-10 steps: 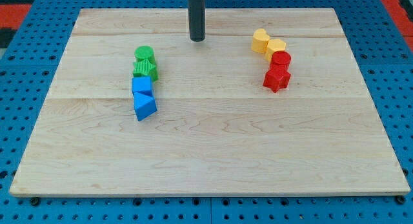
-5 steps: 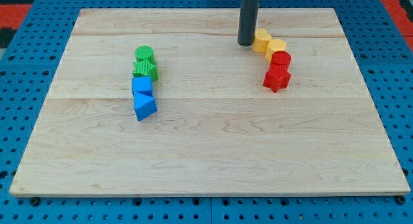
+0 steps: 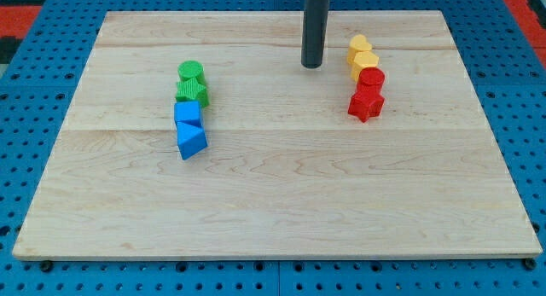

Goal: Push the yellow blocks to the right side slightly

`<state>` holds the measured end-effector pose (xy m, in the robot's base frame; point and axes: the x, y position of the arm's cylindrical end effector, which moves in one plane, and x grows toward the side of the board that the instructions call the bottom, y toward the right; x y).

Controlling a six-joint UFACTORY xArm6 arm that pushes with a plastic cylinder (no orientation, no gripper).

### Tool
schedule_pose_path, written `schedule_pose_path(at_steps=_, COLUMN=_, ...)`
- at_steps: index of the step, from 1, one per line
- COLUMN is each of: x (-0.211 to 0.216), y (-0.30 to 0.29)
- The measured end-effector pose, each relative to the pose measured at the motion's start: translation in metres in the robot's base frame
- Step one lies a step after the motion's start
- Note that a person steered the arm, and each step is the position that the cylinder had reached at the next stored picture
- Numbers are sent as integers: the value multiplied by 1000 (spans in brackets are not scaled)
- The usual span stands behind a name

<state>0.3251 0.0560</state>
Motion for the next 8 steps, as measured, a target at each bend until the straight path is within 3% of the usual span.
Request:
schedule_pose_path(at_steps=5, x=9, y=59)
schedule_pose_path(at_steps=8, x=-10, y=20)
